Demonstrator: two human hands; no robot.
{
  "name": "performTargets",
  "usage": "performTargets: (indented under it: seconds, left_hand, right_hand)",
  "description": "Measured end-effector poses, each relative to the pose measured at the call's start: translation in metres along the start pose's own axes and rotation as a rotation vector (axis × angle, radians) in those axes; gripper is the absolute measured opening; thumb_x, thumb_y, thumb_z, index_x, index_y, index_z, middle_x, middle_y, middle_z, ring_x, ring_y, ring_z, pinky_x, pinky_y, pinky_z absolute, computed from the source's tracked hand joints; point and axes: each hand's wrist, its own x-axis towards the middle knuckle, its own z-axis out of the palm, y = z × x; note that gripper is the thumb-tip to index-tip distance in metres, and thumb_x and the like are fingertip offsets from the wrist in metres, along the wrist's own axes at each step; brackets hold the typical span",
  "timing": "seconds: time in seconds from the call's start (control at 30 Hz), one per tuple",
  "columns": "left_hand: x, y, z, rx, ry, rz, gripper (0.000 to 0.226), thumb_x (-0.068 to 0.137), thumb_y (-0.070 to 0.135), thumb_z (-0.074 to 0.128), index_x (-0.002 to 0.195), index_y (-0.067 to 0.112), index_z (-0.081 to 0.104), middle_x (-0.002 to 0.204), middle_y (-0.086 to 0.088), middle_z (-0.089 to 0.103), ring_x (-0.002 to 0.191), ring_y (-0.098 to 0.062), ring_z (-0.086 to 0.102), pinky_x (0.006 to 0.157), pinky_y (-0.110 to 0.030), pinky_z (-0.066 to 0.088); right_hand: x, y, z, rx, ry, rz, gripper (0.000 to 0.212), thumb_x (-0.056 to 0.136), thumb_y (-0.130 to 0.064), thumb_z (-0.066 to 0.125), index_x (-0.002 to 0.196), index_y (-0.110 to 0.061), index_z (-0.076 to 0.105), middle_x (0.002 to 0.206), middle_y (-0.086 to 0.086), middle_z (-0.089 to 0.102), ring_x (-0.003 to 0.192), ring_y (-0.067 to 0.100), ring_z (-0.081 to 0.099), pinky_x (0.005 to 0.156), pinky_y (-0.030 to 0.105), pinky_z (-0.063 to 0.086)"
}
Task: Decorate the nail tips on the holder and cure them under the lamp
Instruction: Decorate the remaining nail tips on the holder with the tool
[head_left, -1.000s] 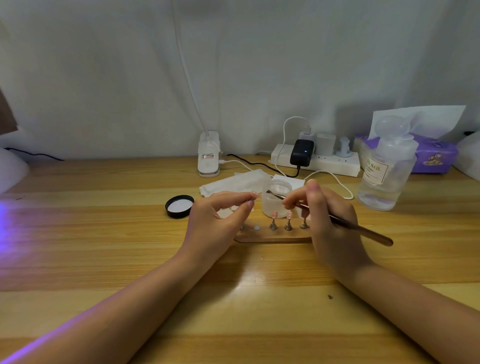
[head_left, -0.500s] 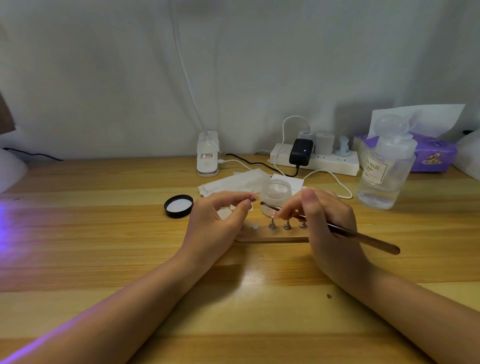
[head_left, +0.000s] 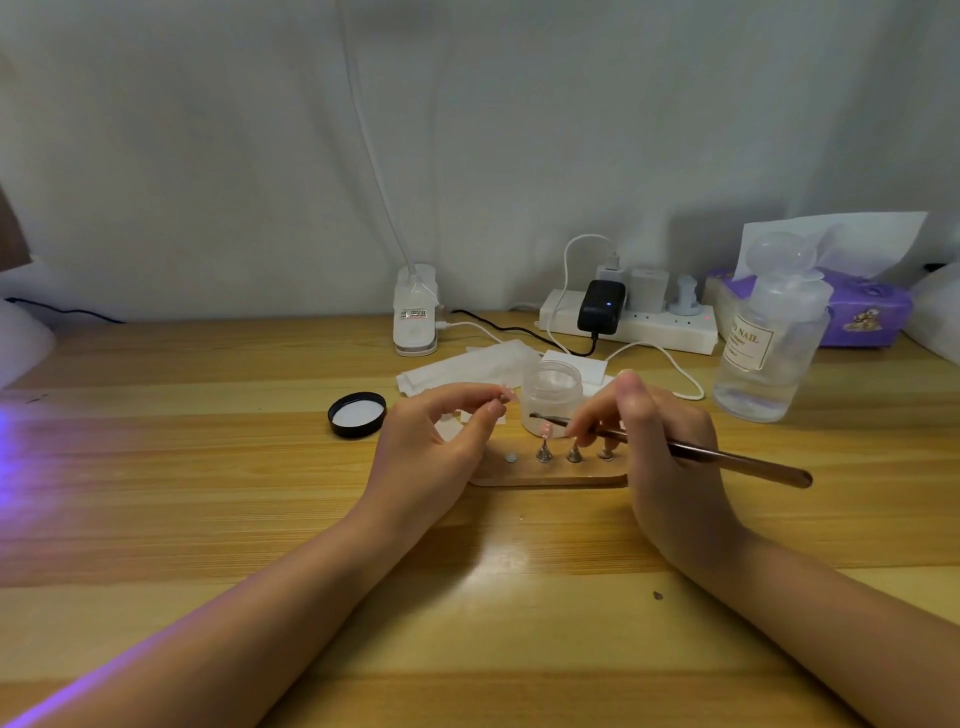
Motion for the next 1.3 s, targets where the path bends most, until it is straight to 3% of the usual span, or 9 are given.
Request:
performTargets:
  seconds: [0.1, 0.27, 0.47, 0.63, 0.77, 0.93, 1.07, 1.2, 1.3]
  left_hand:
    - [0.001, -0.001, 0.0, 0.004, 0.006, 0.005, 0.019, 0.082, 0.012, 0.065, 0.089, 0.029, 0.066, 0.087, 0.018, 0.066, 0.086, 0.007, 0.059, 0.08, -0.006, 0.042]
    - [0.001, -0.002, 0.0, -0.008, -0.014, 0.007, 0.018, 0.081, 0.009, 0.066, 0.084, 0.026, 0.068, 0.086, 0.013, 0.069, 0.087, 0.005, 0.061, 0.081, -0.007, 0.043]
    - [0.0, -0.001, 0.0, -0.051, -0.088, -0.03, 0.017, 0.08, 0.004, 0.066, 0.076, 0.021, 0.067, 0.088, 0.007, 0.068, 0.09, 0.002, 0.058, 0.071, -0.002, 0.04]
    - [0.0, -0.004, 0.0, -0.03, -0.128, -0.075, 0.021, 0.077, 0.003, 0.067, 0.071, 0.023, 0.067, 0.081, 0.002, 0.066, 0.081, -0.009, 0.057, 0.067, -0.004, 0.042]
    - [0.001, -0.006, 0.0, -0.012, -0.142, -0.114, 0.029, 0.077, 0.003, 0.068, 0.086, 0.03, 0.063, 0.076, 0.011, 0.064, 0.086, 0.003, 0.056, 0.072, -0.002, 0.043]
    - [0.002, -0.009, 0.0, -0.022, -0.193, -0.151, 0.039, 0.078, 0.003, 0.067, 0.098, 0.034, 0.057, 0.073, 0.011, 0.063, 0.087, 0.004, 0.056, 0.077, 0.002, 0.04]
    - [0.002, -0.011, 0.0, -0.012, -0.24, -0.166, 0.04, 0.079, 0.004, 0.066, 0.103, 0.033, 0.056, 0.08, 0.004, 0.064, 0.086, 0.003, 0.056, 0.074, 0.007, 0.035]
    - [0.002, -0.011, -0.001, 0.031, -0.251, -0.154, 0.045, 0.077, 0.008, 0.07, 0.109, 0.034, 0.053, 0.088, 0.01, 0.062, 0.094, 0.0, 0.055, 0.08, -0.001, 0.038]
    - [0.003, -0.009, -0.004, 0.051, -0.223, -0.132, 0.053, 0.074, 0.01, 0.074, 0.113, 0.036, 0.048, 0.102, 0.012, 0.056, 0.099, 0.003, 0.052, 0.071, 0.0, 0.041]
  right_hand:
    - [0.001, 0.001, 0.0, 0.052, 0.043, 0.046, 0.042, 0.09, -0.035, 0.028, 0.065, -0.022, 0.06, 0.062, -0.008, 0.06, 0.065, 0.002, 0.058, 0.062, 0.009, 0.041]
    - [0.002, 0.003, -0.002, 0.078, 0.096, 0.117, 0.042, 0.094, -0.026, 0.031, 0.066, -0.018, 0.062, 0.062, 0.002, 0.062, 0.064, 0.005, 0.059, 0.061, 0.012, 0.043]
    - [0.004, 0.001, -0.002, 0.089, 0.119, 0.173, 0.044, 0.092, -0.027, 0.029, 0.065, -0.017, 0.062, 0.061, 0.004, 0.062, 0.062, 0.005, 0.057, 0.058, 0.015, 0.043]
    - [0.004, 0.001, -0.002, 0.082, 0.132, 0.204, 0.044, 0.092, -0.028, 0.03, 0.065, -0.017, 0.063, 0.061, -0.001, 0.062, 0.063, 0.002, 0.057, 0.059, 0.013, 0.042]
    - [0.004, -0.001, -0.002, 0.089, 0.128, 0.212, 0.043, 0.091, -0.029, 0.03, 0.065, -0.018, 0.062, 0.065, 0.003, 0.064, 0.061, 0.004, 0.056, 0.058, 0.018, 0.043]
    - [0.004, 0.0, -0.002, 0.081, 0.123, 0.219, 0.043, 0.091, -0.03, 0.031, 0.065, -0.018, 0.063, 0.061, 0.001, 0.063, 0.061, 0.005, 0.056, 0.057, 0.017, 0.044]
    - [0.004, 0.0, -0.002, 0.068, 0.116, 0.216, 0.043, 0.091, -0.03, 0.031, 0.065, -0.018, 0.063, 0.061, 0.0, 0.062, 0.061, 0.005, 0.056, 0.059, 0.014, 0.043]
    - [0.004, 0.0, -0.002, 0.059, 0.115, 0.206, 0.042, 0.091, -0.029, 0.031, 0.067, -0.02, 0.063, 0.063, 0.0, 0.062, 0.062, 0.006, 0.056, 0.058, 0.015, 0.044]
    - [0.004, -0.001, -0.003, 0.058, 0.115, 0.203, 0.039, 0.091, -0.03, 0.031, 0.069, -0.021, 0.062, 0.067, -0.003, 0.062, 0.068, 0.006, 0.057, 0.061, 0.015, 0.045]
